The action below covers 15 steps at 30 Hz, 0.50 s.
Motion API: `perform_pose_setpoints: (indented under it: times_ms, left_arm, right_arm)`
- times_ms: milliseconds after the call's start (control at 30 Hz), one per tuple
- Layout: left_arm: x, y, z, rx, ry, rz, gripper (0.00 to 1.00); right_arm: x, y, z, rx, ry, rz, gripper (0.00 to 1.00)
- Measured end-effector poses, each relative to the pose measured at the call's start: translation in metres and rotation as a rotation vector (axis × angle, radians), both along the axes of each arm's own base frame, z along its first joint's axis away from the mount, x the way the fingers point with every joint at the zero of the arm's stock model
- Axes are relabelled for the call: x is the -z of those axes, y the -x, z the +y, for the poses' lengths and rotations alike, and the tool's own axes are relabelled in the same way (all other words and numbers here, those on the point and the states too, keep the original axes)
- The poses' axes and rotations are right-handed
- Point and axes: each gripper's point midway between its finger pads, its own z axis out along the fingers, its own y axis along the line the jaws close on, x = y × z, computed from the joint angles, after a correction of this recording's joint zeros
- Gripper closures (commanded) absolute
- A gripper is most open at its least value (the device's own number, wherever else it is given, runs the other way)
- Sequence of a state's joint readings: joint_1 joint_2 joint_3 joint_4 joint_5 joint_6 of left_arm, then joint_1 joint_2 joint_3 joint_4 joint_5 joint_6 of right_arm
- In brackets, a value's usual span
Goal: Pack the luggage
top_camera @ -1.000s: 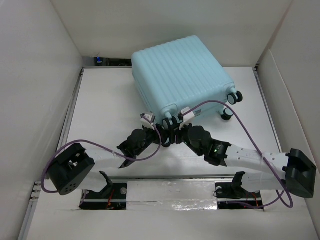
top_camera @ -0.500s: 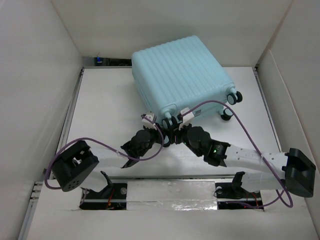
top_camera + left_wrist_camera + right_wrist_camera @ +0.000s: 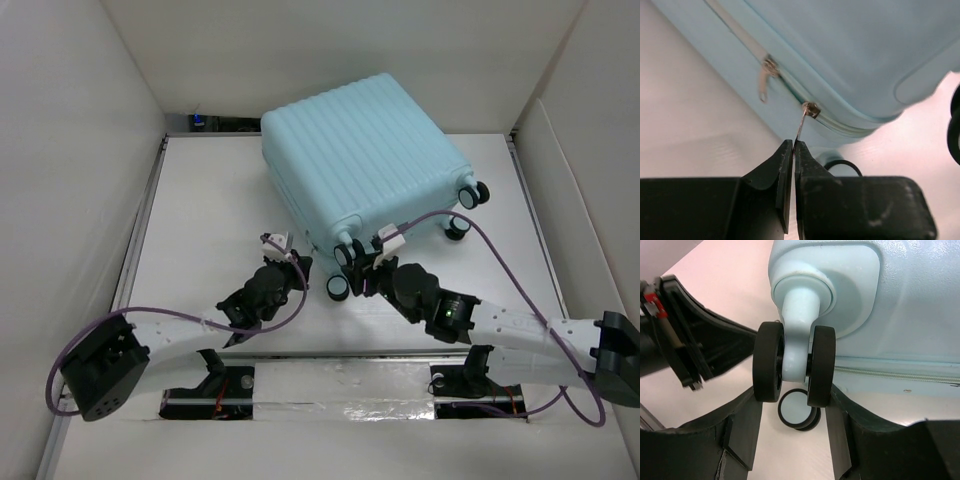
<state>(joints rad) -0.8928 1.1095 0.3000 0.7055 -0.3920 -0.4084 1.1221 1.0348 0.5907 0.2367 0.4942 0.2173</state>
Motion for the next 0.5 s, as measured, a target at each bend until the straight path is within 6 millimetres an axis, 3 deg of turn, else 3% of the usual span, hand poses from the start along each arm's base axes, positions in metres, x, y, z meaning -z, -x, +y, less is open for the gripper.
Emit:
perform_pose_setpoints:
  times_ms: [167, 367, 500]
  left_arm:
    - [-0.008, -0.009, 0.027, -0.113, -0.008, -0.012, 1.0]
    - [-0.003, -0.041, 0.063, -0.319, -0.078, 0.008, 1.0]
    - [-0.003, -0.057, 0.069, -0.393, -0.098, 0.021, 1.0]
  right_arm:
    - [0.001, 0.006, -0.008, -0.002, 0.003, 0.006, 1.0]
    - [0.001, 0.009, -0.008, -0.015, -0.001, 0.016, 1.0]
    - [0.002, 0.013, -0.004, -0.032, 0.001, 0.018, 1.0]
